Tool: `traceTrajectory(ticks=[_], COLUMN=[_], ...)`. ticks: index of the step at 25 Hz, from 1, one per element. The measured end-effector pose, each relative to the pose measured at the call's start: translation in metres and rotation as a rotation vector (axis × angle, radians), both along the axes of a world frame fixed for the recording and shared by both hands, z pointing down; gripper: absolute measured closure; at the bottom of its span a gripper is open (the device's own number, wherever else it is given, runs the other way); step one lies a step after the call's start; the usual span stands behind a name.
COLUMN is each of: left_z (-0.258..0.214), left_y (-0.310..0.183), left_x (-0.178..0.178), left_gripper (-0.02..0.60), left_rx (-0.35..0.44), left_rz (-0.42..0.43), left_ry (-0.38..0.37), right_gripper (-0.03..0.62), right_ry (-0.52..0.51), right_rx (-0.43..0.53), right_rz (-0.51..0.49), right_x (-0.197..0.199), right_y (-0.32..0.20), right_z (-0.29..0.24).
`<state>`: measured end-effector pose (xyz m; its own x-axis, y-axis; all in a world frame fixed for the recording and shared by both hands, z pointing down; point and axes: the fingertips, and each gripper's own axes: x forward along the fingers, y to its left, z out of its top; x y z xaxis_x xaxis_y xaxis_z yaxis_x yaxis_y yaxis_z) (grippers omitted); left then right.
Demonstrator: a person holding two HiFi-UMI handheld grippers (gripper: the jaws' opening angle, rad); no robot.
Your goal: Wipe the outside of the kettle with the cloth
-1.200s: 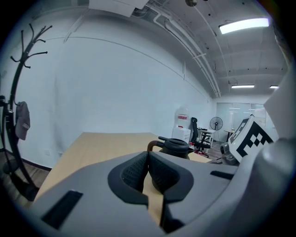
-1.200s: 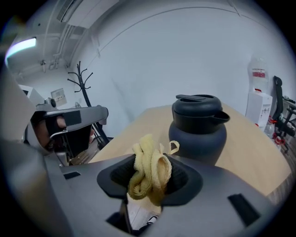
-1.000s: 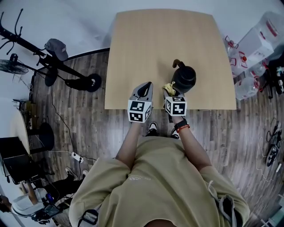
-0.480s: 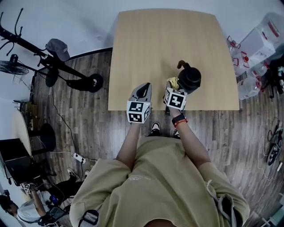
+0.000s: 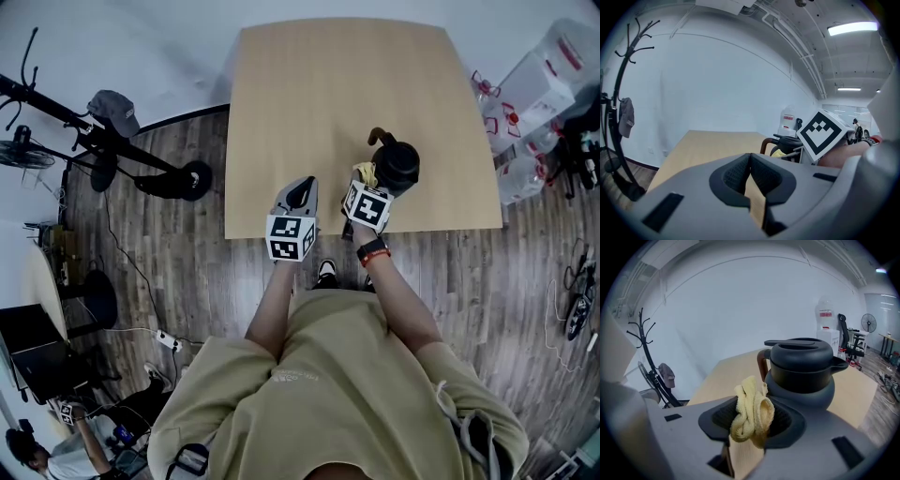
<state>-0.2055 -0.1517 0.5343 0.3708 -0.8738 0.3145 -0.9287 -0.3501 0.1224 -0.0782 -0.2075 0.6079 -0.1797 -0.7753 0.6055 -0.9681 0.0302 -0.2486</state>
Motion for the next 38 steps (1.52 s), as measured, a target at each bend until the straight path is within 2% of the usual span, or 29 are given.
traceTrajectory(ticks=[20,38], left_z=[0.009,0.012], left_y=[0.002,0.01], left_x=[0.035,0.099], left_gripper=[0.557,0.557], left_rx=[-0.013,-0.022], left_rz=[0.015,0.062], left_ry=[0.0,0.002], right_gripper=[0.427,0.426], right_ry=[0.082,0.079], right_rx=[-0.021,-0.069], right_rz=[-0.06,-0.063], right_x=[0.029,0.087], right_y=[0.028,0.052], right_z=[0.018,0.028])
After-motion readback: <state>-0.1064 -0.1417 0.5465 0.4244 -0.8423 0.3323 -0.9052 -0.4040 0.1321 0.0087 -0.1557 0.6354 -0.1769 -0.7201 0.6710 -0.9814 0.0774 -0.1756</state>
